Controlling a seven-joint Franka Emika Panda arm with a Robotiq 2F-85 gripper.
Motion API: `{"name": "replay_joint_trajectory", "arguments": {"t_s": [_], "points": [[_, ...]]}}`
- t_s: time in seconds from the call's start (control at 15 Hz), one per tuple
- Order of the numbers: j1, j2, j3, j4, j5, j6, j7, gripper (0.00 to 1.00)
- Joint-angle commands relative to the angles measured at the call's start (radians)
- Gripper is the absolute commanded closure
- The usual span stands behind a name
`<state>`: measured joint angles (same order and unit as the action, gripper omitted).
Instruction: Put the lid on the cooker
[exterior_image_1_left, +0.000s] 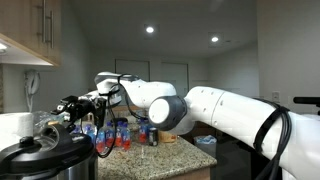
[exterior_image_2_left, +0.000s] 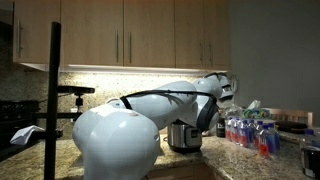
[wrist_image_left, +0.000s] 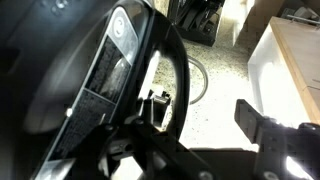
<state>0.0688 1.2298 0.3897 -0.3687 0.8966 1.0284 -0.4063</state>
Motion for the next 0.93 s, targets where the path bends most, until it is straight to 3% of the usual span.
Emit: {"name": "replay_joint_trajectory", "arguments": {"t_s": [0.0, 0.87], "points": [[-0.012, -0.025, 0.009, -0.016, 0.004, 0.035, 0.023, 0.00], [-0.085, -0.114, -0.021, 0.012, -0.019, 0.203, 0.105, 0.00]]}}
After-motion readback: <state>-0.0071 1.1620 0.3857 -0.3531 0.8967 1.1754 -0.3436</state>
